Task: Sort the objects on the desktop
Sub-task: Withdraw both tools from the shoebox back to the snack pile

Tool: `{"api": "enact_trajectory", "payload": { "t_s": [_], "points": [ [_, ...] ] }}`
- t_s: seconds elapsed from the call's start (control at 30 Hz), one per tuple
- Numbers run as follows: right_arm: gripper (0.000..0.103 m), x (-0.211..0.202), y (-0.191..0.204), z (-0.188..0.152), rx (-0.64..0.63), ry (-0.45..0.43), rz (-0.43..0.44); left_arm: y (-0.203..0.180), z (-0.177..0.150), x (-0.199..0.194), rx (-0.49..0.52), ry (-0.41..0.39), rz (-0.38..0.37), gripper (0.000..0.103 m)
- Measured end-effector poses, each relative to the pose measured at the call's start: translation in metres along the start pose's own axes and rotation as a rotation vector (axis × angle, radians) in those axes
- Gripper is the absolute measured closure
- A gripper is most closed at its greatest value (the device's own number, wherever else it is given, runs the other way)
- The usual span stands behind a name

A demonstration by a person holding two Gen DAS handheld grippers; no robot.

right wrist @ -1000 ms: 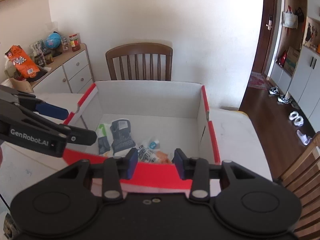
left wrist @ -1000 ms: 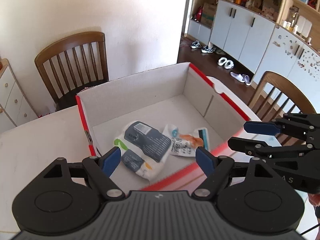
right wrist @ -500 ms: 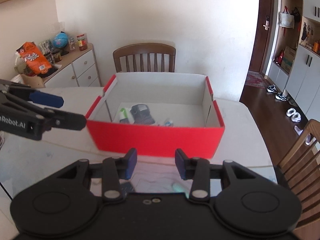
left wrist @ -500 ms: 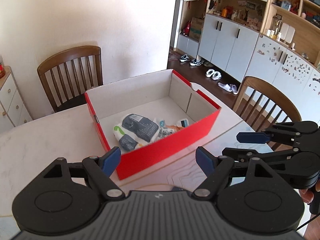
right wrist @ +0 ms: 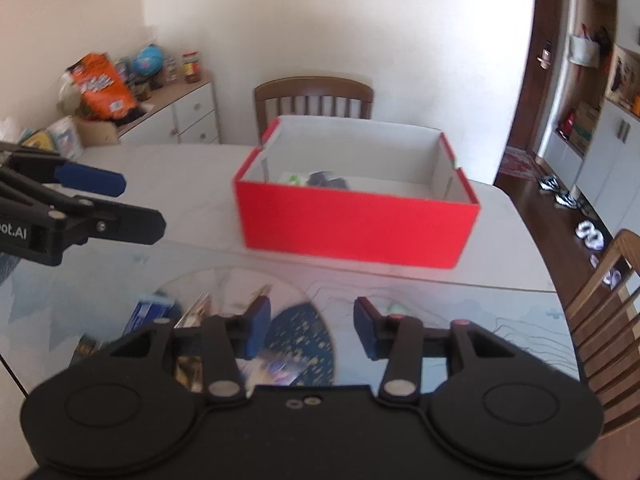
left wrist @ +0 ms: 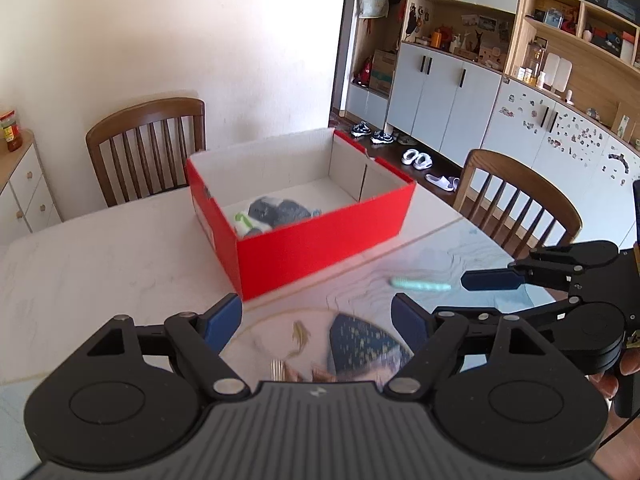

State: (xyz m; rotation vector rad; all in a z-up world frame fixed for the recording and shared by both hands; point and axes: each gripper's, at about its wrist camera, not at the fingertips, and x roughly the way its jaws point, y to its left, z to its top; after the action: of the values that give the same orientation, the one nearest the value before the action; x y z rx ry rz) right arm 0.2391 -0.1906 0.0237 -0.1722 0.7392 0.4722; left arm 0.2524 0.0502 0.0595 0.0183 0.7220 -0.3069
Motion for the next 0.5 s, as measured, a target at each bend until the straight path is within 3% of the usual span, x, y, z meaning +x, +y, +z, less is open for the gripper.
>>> {"api": "enact_trajectory", "payload": {
  "t_s": [0.2, 0.37, 0.4, 0.5],
  "points": [
    [0.034, 0.0, 0.026, -0.018, -0.017, 0.023, 0.025, 0.01, -0.035, -0.011, -0.031, 0.018, -0.017, 0.018],
    [0.029, 0.008, 0.041, -0.03, -0.024, 0.043, 0.002, 0.02, -0.063, -0.016, -0.052, 0.043, -0.018, 0.009],
    [0.029, 0.011, 0.043, -0.032, -0.02, 0.049, 0.0, 0.023, -0.068, -0.018, -0.056, 0.044, -0.015, 0.0],
    [0.028, 0.017, 0.047, -0.04, -0.017, 0.065, -0.008, 0.032, -0.082, -0.019, -0.075, 0.058, -0.008, 0.0]
  ]
}}
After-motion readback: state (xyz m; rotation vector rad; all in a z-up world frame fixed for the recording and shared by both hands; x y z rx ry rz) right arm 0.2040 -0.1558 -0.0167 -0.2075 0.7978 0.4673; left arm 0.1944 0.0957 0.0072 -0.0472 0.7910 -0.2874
